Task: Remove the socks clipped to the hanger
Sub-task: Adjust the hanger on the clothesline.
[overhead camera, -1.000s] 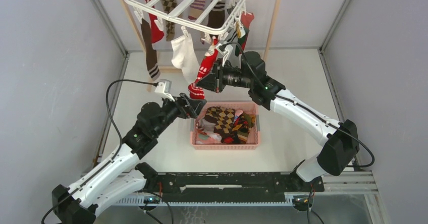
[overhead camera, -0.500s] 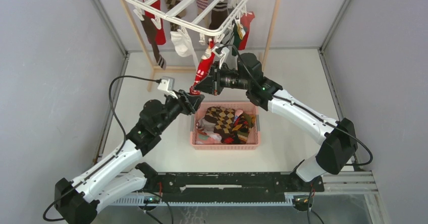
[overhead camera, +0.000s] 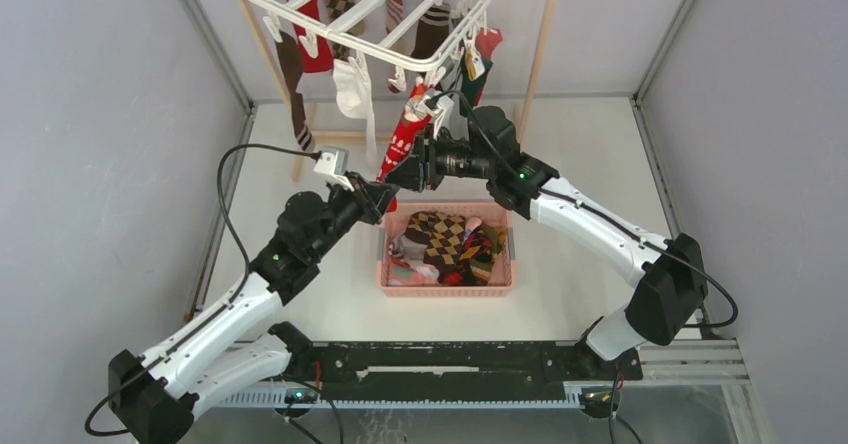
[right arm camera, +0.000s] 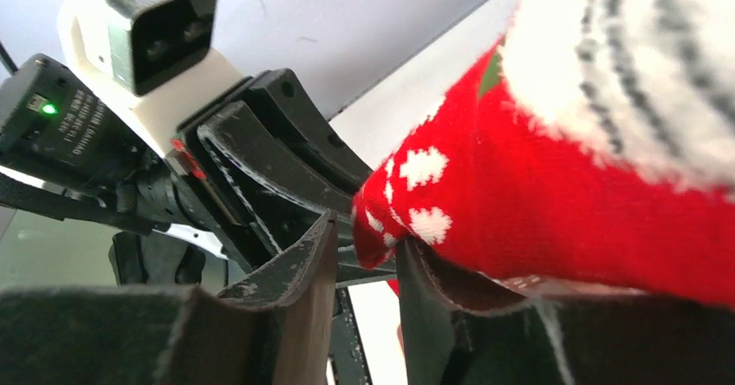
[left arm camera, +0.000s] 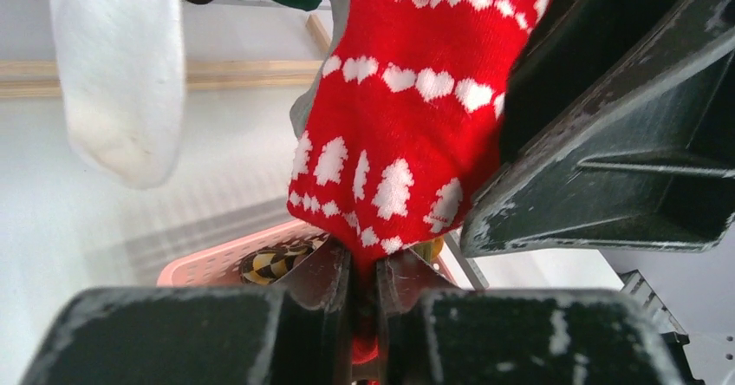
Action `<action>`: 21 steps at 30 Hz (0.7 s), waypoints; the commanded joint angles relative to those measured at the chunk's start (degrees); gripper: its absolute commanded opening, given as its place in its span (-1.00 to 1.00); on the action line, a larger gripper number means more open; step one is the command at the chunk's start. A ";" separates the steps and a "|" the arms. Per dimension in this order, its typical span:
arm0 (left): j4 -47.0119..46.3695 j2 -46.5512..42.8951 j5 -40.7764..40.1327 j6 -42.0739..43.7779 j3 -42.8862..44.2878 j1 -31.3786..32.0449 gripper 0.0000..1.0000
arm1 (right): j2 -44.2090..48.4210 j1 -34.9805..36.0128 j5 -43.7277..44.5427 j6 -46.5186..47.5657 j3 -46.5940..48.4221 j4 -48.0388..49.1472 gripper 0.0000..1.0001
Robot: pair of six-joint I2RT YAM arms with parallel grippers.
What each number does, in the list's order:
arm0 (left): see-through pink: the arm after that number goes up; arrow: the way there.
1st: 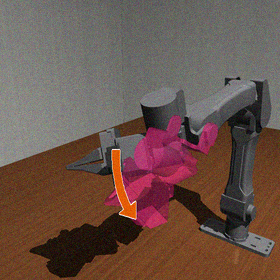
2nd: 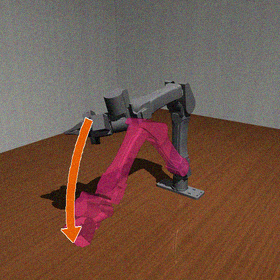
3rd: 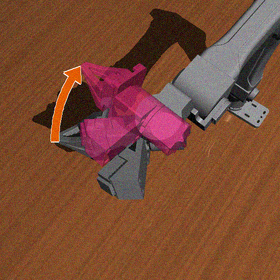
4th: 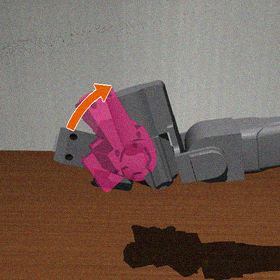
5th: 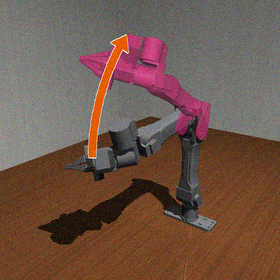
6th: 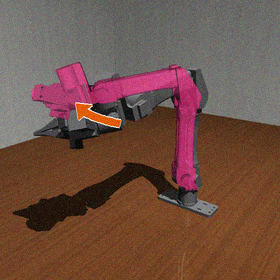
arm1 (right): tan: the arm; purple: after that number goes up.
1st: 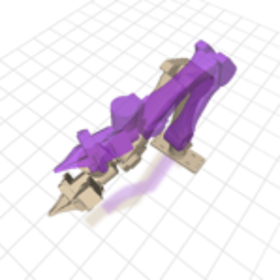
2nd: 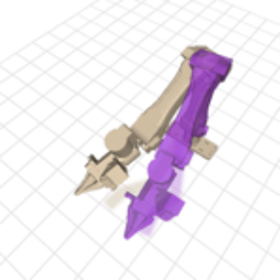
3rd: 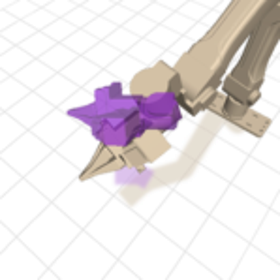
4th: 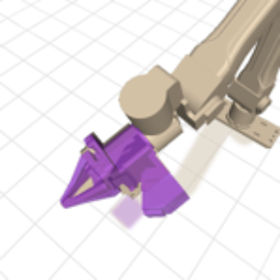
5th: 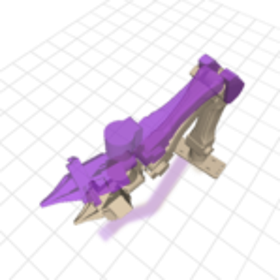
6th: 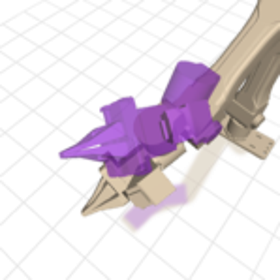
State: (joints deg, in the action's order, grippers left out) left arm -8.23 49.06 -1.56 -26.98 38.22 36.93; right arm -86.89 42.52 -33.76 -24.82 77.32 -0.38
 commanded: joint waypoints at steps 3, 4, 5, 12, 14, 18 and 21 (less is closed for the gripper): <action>2.70 -1.42 -0.68 -0.17 6.49 -0.10 -0.74 | 4.44 -1.02 1.40 1.19 0.22 -3.31 -0.08; 3.15 -1.34 -0.60 -0.28 6.80 -0.14 -0.74 | 5.16 -1.42 1.32 1.27 -0.39 -3.51 -0.03; 3.73 -1.29 -0.55 -0.31 7.40 -0.23 -0.74 | 6.10 -1.88 1.26 1.37 -0.97 -3.83 0.00; 10.09 -0.88 -0.73 -0.40 11.09 -1.57 -0.73 | 12.87 -6.10 0.47 2.19 -5.51 -5.86 0.19; 12.04 -0.93 -0.40 -0.49 11.99 -2.50 -0.73 | 14.56 -7.61 -0.01 2.29 -6.70 -6.31 0.21; 15.91 -0.98 0.64 -1.26 13.17 -5.30 -0.72 | 16.94 -10.67 -0.24 2.67 -8.31 -7.17 0.23; 18.06 -0.99 1.08 -1.84 13.28 -7.48 -0.71 | 17.60 -12.87 -0.23 2.64 -8.84 -7.31 0.24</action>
State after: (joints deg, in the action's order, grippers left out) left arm 6.02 48.95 -1.32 -27.53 47.62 31.99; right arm -71.00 31.83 -33.56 -23.31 68.97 -7.60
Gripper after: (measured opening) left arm 0.145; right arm 0.612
